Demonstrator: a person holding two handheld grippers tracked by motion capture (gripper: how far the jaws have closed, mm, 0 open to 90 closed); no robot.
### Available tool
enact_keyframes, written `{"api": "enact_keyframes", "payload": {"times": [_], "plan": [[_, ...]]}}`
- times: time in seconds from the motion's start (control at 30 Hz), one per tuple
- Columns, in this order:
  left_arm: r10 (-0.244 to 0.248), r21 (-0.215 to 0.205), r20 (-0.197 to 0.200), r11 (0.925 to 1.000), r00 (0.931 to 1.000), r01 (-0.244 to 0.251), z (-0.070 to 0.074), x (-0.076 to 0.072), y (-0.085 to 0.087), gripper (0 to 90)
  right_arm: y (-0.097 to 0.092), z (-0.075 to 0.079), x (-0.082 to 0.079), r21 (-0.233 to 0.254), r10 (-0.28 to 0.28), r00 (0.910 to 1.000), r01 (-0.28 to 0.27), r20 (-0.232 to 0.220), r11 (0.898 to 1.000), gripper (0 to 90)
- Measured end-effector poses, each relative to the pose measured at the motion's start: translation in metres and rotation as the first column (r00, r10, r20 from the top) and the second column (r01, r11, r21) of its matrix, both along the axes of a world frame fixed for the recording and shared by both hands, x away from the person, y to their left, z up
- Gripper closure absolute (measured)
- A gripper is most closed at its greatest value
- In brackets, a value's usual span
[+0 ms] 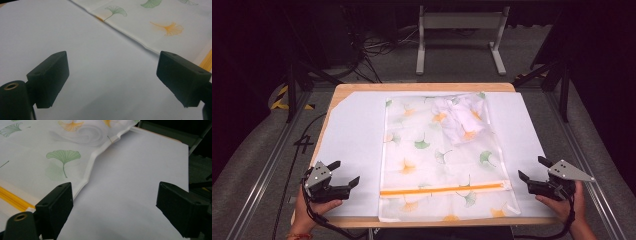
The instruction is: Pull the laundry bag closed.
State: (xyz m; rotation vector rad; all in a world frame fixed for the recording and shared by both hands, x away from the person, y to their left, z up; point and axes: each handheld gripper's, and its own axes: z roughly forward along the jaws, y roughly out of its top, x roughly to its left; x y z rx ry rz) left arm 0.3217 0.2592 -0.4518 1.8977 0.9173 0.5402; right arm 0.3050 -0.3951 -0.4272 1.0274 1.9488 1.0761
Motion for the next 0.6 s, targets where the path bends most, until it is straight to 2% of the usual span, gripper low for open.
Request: {"api": "enact_keyframes", "payload": {"times": [0.17, 0.2, 0.33, 0.6], "plan": [[0.000, 0.014, -0.002, 0.9999, 1.0000, 0.000, 0.0009, 0.0013, -0.0030, 11.7, 0.0002, 0.0004, -0.0018, -0.007, -0.003, 1.0000, 0.003, 0.005, 1.000, 15.8], [0.002, 0.013, -0.006, 0.9999, 1.0000, -0.002, 0.0012, 0.0022, -0.0039, 11.8, 0.0001, -0.0013, -0.0017, -0.021, -0.006, 1.0000, 0.005, -0.003, 1.000, 15.8], [0.023, 0.017, -0.013, 0.9996, 0.9997, -0.022, 0.0013, 0.0021, -0.0052, 12.2, -0.0001, -0.0027, -0.0011, -0.026, -0.010, 0.9999, 0.010, -0.013, 1.000, 15.8], [0.025, 0.012, 0.003, 0.9996, 0.9997, -0.025, 0.0036, 0.0012, -0.0062, 10.3, 0.0005, -0.0029, 0.0002, -0.032, -0.020, 0.9998, 0.020, -0.008, 0.999, 15.8]]}}
